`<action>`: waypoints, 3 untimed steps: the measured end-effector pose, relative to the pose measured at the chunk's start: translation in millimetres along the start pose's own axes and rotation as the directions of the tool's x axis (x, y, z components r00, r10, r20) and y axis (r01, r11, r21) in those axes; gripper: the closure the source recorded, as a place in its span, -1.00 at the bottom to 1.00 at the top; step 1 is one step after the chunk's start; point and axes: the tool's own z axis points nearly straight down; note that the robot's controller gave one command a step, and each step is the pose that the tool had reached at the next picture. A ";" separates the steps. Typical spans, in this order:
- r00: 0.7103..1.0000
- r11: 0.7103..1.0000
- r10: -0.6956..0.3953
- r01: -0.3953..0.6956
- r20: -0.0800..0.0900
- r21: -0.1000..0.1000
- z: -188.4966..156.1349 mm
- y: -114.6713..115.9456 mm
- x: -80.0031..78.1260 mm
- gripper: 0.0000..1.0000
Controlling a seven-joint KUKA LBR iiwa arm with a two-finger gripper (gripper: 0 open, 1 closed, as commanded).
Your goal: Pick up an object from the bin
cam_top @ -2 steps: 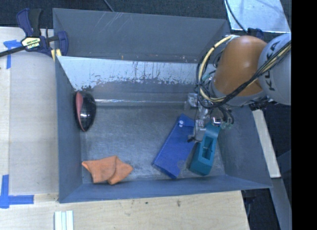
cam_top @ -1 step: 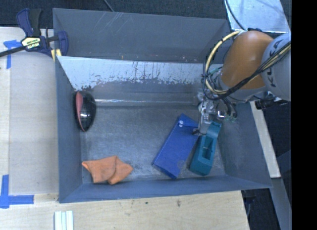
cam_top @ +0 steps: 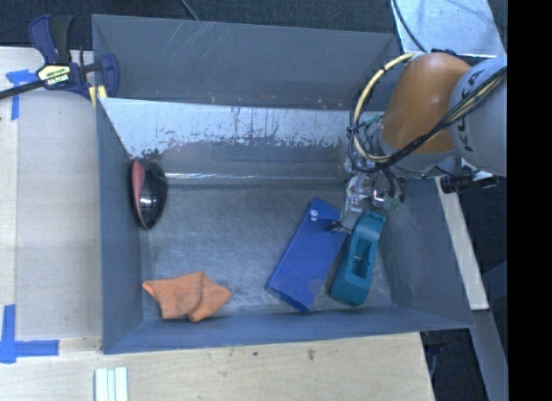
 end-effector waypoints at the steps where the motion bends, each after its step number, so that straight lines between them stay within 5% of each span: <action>1: 1.000 1.000 0.028 -0.028 0.001 0.000 16.5 -10.8 13.6 -1.00; 2: 0.991 0.991 0.136 -0.136 0.011 -0.002 23.4 -18.5 18.6 1.00; 3: 0.991 0.991 0.136 -0.136 0.011 -0.002 23.4 -18.5 18.6 1.00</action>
Offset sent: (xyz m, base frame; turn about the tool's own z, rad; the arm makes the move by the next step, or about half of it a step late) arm -0.0273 -0.0116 -0.0283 0.1375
